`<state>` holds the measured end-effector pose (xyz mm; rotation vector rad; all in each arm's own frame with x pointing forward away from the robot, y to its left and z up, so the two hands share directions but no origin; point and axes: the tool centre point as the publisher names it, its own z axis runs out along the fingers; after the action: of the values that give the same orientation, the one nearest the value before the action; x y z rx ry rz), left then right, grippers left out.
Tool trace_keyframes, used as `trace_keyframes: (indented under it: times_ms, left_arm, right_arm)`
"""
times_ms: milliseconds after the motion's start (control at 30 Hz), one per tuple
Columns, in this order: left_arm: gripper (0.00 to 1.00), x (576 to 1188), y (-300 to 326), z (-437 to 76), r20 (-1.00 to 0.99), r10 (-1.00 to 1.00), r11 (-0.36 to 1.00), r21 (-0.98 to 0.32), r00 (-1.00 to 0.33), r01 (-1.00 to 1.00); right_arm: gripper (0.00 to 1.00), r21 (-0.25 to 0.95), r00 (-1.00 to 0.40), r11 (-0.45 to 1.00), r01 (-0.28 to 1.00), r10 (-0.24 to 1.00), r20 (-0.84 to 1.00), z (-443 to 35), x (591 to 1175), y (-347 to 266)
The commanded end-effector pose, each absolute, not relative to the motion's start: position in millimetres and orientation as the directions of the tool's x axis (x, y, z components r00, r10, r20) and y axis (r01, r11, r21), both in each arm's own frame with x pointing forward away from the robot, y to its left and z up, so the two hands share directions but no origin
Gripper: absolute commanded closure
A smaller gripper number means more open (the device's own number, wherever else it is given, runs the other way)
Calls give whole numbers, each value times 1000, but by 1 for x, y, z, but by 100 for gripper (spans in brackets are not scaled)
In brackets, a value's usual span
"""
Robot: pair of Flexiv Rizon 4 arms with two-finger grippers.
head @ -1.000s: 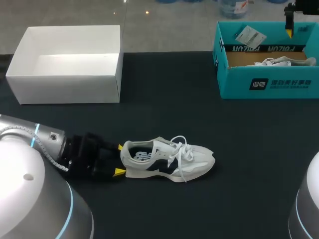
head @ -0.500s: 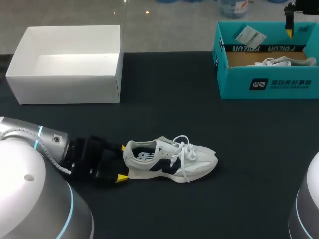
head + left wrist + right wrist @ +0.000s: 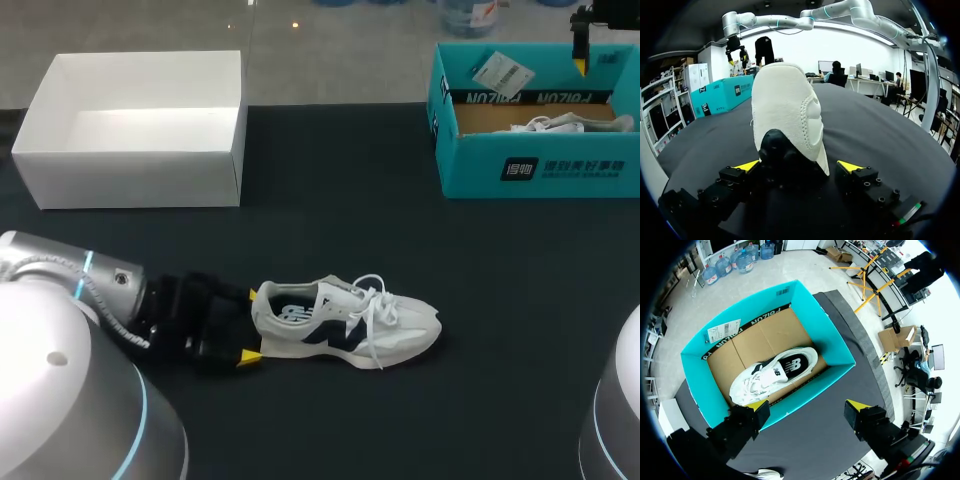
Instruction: Take the shoe out of the shoebox, open the shoe tongue, remove and reinsert the insole, then place the shoe into the shoebox
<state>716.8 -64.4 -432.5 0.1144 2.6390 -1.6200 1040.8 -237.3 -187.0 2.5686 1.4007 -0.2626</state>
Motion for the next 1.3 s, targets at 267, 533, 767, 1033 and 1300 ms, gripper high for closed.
trace_keyframes:
  times_ms: [267, 533, 767, 1033, 1300]
  left_arm:
    - [0, 731, -64, -434, -82, 29, 464, -881, -996, 86]
    - [0, 734, -65, -430, -84, 31, 456, -886, -996, 89]
    - [0, 729, -72, -431, -82, 52, 456, -885, -995, 97]
    - [0, 721, -81, -431, -76, 56, 445, -891, -995, 94]
    - [60, 716, -83, -434, -67, 50, 445, -892, -996, 82]
  right_arm:
    - [0, 93, 535, -530, 843, 807, -251, -187, 1041, -237]
    - [0, 93, 535, -530, 843, 807, -251, -187, 1041, -237]
    - [0, 93, 535, -530, 843, 807, -251, -187, 1041, -237]
    - [0, 93, 535, -530, 843, 807, -251, -187, 1041, -237]
    - [0, 93, 535, -530, 843, 807, -251, -187, 1041, -237]
